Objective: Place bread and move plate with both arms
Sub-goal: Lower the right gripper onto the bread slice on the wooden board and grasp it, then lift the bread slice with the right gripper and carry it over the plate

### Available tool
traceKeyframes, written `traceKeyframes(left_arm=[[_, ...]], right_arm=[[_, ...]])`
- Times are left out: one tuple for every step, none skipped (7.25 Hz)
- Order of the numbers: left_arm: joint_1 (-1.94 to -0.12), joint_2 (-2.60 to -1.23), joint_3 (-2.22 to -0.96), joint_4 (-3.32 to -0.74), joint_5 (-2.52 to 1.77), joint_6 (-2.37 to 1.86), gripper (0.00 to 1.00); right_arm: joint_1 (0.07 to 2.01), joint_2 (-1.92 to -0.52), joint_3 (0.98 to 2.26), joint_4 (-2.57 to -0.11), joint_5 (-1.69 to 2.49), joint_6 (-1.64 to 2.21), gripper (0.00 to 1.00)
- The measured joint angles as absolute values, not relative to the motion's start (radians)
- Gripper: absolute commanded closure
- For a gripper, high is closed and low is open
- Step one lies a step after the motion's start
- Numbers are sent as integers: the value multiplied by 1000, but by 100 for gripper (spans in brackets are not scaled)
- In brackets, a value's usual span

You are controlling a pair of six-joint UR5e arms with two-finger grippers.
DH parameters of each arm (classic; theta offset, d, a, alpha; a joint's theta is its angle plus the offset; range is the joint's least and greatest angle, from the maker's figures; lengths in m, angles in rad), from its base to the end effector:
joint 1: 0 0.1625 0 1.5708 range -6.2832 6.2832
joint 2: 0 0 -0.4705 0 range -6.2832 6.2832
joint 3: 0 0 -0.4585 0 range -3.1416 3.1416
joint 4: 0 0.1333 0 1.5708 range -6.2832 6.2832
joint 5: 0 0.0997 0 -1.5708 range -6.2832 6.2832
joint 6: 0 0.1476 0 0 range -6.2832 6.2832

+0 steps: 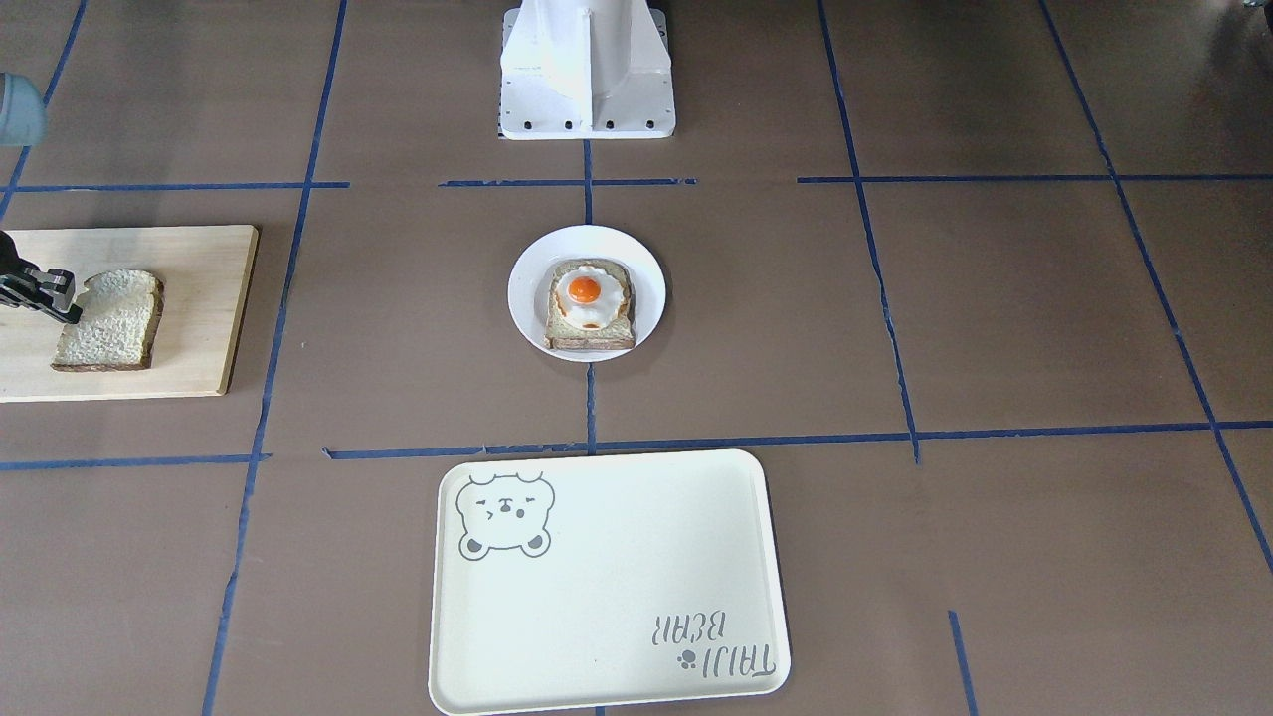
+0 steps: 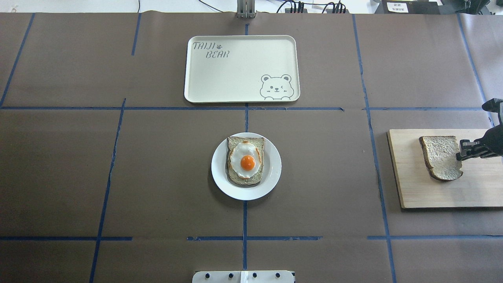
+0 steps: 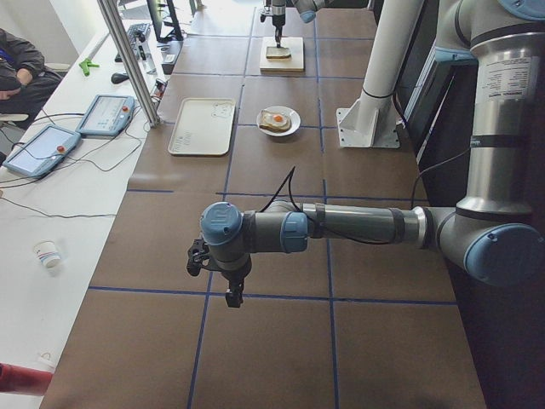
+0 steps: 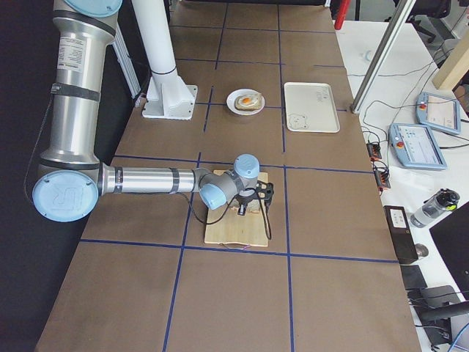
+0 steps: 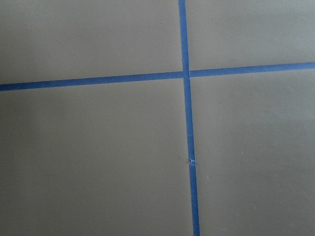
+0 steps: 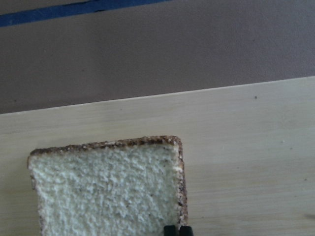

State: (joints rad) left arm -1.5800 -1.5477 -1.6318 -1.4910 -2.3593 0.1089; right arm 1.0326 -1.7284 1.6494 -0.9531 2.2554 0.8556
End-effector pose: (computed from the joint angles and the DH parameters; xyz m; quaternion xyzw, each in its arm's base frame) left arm -0.0336 -0.5423 0.7236 0.0034 0.3845 0.0380 0.9223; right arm -0.2361 -0.4734 0.7104 -0.0155 -0.4090 0.0553 0.9107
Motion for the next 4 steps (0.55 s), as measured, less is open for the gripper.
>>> traceKeyframes(left_arm=[[-1580, -1548, -1631, -1491, -2359, 109, 0], [-1580, -1548, -1629, -1491, -2359, 109, 0], [-1580, -1548, -1628, -1491, -2359, 109, 0], [-1580, -1548, -1628, -1491, -2360, 109, 0]], right_arm=[[1033, -1733, 1656, -927, 2256, 858, 100], [1034, -1738, 1656, -907, 2255, 859, 100], [1034, -1740, 1657, -899, 2255, 860, 100], [1034, -1740, 1658, -893, 2256, 860, 100]])
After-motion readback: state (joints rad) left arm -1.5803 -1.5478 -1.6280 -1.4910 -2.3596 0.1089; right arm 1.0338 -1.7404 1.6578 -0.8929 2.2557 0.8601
